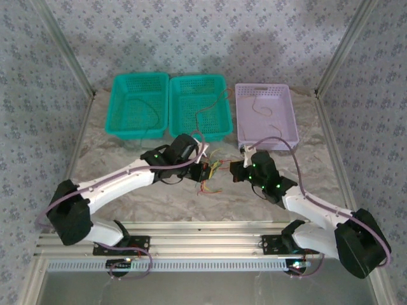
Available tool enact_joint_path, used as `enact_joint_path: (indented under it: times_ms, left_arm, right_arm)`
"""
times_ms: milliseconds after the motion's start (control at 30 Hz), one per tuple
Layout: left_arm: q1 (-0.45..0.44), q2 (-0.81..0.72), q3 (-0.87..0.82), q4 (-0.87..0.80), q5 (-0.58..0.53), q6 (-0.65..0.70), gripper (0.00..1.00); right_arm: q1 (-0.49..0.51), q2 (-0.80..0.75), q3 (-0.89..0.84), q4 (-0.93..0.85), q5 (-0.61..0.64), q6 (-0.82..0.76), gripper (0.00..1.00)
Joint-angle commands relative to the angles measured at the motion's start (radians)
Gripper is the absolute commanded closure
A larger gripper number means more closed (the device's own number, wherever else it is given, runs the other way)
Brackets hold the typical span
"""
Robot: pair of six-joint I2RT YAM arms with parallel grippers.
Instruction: Untangle the cables
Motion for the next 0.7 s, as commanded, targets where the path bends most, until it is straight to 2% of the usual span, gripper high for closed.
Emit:
enact_joint_path:
  times_ms: [0, 433, 600, 667]
  left_arm:
    - [0.013, -0.084, 0.039, -0.078, -0.04, 0.024, 1.0]
    - [0.134, -0.297, 0.11, -0.335, -0.111, 0.109, 1.0]
    - [0.174, -0.345, 0.125, -0.384, -0.108, 0.122, 1.0]
    - [0.185, -0.355, 0.13, -0.398, -0.1, 0.122, 0.97]
  right_arm:
    - [-0.036, 0.022, 0.024, -0.094, 0.116, 0.039, 1.0]
    - [-0.155, 0.031, 0.004, -0.185, 0.179, 0.136, 1.0]
    - [-0.172, 0.007, 0.0, -0.196, 0.192, 0.146, 1.0]
    - [-0.174, -0.005, 0.0, -0.204, 0.206, 0.148, 1.0]
